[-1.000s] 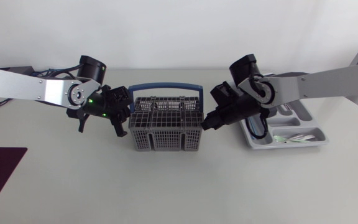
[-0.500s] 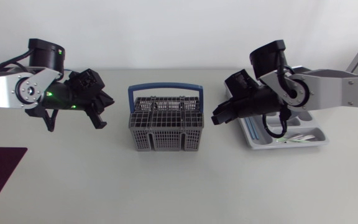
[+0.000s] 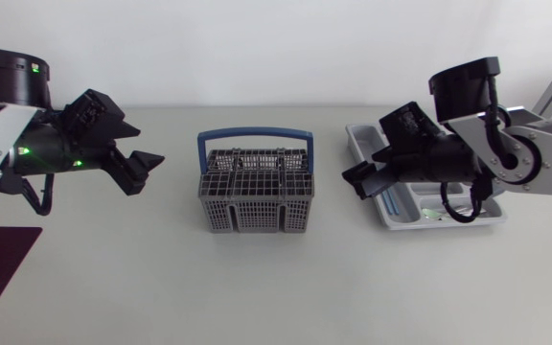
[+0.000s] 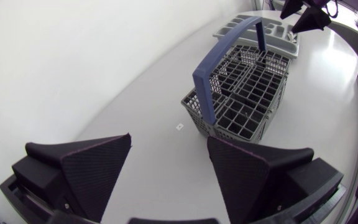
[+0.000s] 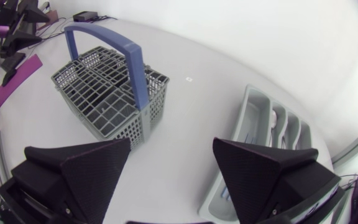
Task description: Unload the cutlery basket into the drawer organizer.
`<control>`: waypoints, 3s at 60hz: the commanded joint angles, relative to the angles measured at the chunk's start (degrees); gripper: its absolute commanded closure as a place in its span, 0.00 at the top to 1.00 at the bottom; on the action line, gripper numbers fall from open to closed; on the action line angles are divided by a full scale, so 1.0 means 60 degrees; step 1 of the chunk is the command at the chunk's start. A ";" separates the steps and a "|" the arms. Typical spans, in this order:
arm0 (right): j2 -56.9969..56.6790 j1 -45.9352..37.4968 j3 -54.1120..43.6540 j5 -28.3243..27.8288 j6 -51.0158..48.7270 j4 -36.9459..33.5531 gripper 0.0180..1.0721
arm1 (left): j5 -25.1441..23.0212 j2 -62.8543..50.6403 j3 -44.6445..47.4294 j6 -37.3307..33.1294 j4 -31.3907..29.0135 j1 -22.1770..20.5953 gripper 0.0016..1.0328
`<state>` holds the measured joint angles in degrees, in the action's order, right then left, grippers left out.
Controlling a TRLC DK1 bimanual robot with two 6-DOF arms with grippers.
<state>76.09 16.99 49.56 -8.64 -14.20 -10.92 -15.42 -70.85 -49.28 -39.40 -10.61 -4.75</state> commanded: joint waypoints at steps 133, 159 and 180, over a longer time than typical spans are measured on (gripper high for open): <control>-1.2682 -0.2832 -0.8260 0.1441 0.2366 0.1820 0.96 | 0.2570 1.1808 0.8213 0.6566 0.1769 0.0792 0.96; -1.2682 -0.2832 -0.8260 0.1441 0.2366 0.1820 0.96 | 0.2570 1.1808 0.8213 0.6566 0.1769 0.0792 0.96; -1.2682 -0.2832 -0.8260 0.1441 0.2366 0.1820 0.96 | 0.2570 1.1808 0.8213 0.6566 0.1769 0.0792 0.96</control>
<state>0.30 0.25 1.15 0.14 -1.48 -1.02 -0.27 -0.36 -1.17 -1.45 -0.93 0.51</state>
